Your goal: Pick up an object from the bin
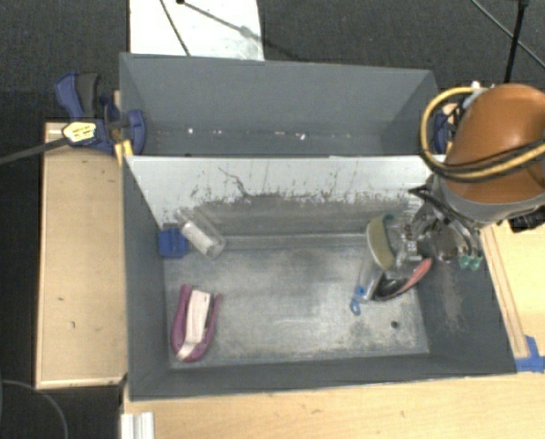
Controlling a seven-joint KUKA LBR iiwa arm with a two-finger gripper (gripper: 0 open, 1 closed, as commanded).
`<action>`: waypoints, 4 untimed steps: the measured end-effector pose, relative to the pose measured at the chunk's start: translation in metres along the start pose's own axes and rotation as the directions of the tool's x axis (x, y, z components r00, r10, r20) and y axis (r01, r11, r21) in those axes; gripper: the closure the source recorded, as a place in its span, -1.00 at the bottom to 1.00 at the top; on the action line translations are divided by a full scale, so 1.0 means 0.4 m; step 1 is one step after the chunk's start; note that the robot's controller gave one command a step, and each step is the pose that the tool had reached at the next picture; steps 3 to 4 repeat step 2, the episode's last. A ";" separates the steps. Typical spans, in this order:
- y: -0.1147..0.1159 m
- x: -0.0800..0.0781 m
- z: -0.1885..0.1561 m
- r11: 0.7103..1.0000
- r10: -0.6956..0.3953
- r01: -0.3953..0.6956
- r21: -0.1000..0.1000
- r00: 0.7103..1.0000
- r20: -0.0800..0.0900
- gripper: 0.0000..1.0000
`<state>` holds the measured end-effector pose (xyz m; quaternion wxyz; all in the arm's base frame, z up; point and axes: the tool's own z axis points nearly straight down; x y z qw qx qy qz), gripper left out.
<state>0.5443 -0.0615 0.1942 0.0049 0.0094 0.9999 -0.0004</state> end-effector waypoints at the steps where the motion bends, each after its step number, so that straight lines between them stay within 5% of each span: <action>1: -0.107 0.064 0.052 0.960 0.279 -0.279 0.003 0.960 -0.010 1.00; 2: -0.089 0.086 -0.017 0.948 0.319 -0.319 0.001 0.948 -0.005 1.00; 4: -0.089 0.086 -0.017 0.948 0.319 -0.319 0.001 0.948 -0.005 1.00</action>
Offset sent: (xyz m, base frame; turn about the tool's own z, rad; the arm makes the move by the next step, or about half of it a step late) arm -0.0259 -0.0411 -0.0207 0.2813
